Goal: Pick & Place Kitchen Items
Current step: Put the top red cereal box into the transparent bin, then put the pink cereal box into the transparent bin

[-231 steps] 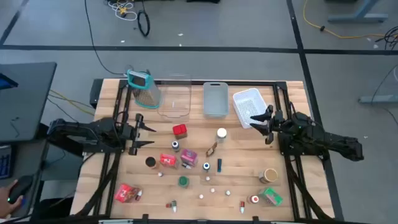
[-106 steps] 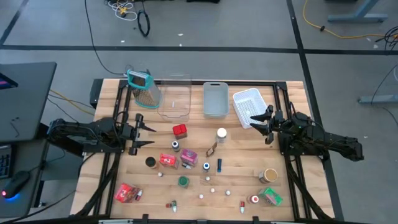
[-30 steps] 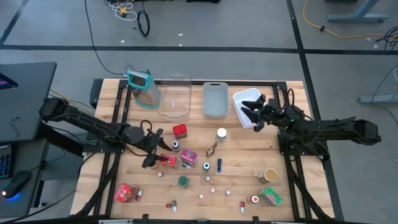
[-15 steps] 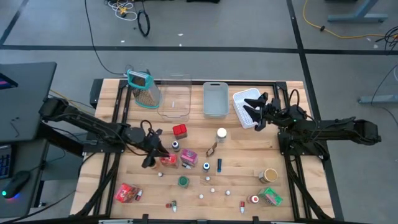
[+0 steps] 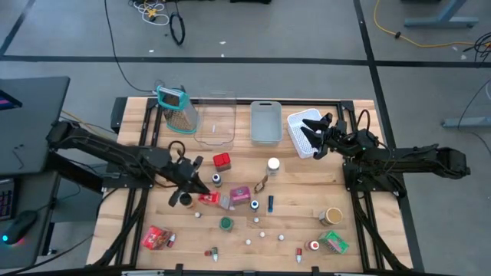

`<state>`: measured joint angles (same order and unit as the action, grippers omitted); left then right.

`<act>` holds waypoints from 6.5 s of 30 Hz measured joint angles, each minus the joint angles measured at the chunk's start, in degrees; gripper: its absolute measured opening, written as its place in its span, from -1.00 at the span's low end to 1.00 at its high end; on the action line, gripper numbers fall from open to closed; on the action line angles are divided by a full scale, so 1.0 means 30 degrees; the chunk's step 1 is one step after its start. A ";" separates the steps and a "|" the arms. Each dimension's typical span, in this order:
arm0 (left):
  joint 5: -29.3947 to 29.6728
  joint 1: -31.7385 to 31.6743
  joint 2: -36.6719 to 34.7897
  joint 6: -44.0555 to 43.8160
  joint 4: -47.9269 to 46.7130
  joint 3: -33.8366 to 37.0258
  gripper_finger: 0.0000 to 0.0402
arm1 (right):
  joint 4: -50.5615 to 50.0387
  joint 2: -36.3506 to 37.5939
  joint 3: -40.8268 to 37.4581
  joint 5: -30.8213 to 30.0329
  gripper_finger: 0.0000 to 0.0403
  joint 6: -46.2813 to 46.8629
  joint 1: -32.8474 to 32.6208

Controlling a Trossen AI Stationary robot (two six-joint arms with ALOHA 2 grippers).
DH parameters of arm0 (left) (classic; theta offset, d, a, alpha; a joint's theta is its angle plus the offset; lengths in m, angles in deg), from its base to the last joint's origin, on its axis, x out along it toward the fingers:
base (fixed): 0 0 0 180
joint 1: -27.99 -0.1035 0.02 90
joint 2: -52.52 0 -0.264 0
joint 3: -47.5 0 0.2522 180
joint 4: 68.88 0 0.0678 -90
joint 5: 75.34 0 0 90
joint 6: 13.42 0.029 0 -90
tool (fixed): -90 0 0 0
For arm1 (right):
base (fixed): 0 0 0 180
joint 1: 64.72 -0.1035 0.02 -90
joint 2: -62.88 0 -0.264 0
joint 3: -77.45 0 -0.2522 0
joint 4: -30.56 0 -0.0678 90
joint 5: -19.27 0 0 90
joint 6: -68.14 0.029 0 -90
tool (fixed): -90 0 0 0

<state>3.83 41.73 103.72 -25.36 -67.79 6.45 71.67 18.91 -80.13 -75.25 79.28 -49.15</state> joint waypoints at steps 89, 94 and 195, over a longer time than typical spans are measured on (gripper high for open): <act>1.5317 -1.2088 1.2189 0.2196 0.3270 -0.6623 -0.50 | 0.0262 0.0007 0.0000 -0.0349 -0.11 0.0117 -0.0015; 1.2020 -1.0440 1.1579 0.2888 0.3398 -0.6623 -0.50 | 0.0266 0.0007 0.0000 -0.0346 -0.11 0.0113 -0.0015; 2.1529 -0.8292 1.2407 -0.7275 -0.9283 -1.0119 -0.97 | 0.0226 0.0000 0.0000 -0.0204 -0.11 0.0621 -0.0015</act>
<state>68.41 16.85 140.94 -47.18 -95.64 -23.90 72.35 18.91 -80.13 -75.86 81.14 -49.19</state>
